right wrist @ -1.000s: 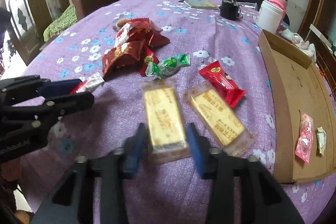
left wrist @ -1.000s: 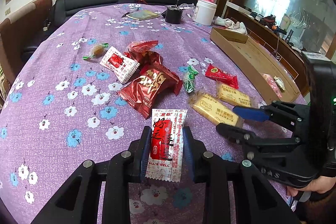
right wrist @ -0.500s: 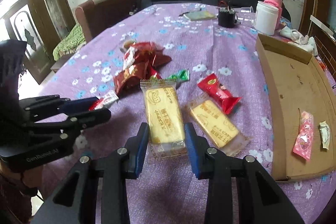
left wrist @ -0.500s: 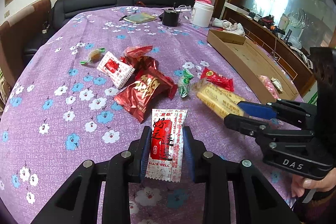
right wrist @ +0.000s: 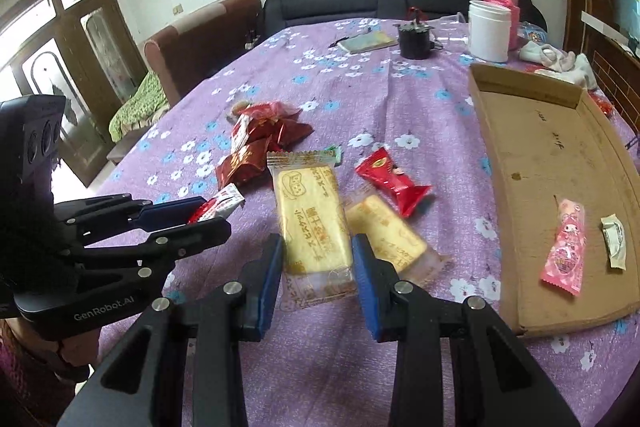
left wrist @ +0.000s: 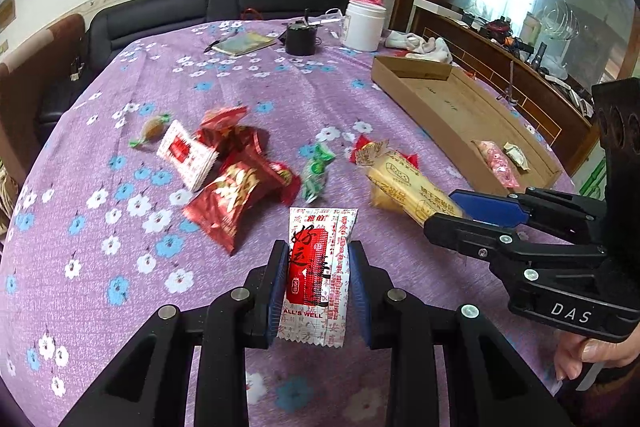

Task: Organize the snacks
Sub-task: 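Place the wafer packet in the tray with the left gripper while the right places the cake bar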

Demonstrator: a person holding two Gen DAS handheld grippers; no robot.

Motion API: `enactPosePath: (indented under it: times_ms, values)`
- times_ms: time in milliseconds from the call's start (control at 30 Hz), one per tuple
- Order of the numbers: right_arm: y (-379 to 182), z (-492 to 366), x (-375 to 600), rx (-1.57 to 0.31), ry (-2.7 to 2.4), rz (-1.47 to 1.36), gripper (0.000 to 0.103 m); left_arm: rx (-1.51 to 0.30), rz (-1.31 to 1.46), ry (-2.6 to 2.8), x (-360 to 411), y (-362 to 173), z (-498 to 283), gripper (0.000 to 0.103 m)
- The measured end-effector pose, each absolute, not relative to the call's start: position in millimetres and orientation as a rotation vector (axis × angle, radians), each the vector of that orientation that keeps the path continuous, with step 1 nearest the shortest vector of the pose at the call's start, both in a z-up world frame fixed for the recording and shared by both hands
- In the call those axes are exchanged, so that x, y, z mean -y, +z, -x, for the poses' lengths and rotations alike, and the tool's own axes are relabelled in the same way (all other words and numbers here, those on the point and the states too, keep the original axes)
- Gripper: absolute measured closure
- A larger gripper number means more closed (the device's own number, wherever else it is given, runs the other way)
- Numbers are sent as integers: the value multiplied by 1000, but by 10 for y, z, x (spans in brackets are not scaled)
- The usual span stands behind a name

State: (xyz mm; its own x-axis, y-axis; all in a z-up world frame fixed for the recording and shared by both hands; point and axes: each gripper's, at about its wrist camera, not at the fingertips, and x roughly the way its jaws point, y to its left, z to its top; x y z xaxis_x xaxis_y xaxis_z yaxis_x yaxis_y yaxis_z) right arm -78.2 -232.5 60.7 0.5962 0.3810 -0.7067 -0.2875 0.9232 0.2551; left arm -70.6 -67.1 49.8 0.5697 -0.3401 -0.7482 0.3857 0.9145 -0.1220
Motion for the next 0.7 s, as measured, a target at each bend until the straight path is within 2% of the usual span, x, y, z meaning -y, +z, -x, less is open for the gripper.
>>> enactPosePath:
  times_ms: [267, 700]
  values:
    - [703, 793, 2813, -794, 329, -214, 69, -844, -96, -491, 1119, 669, 619, 72]
    - [651, 761, 3969, -752, 88, -353, 69, -836, -110, -680, 2354, 823, 394, 73]
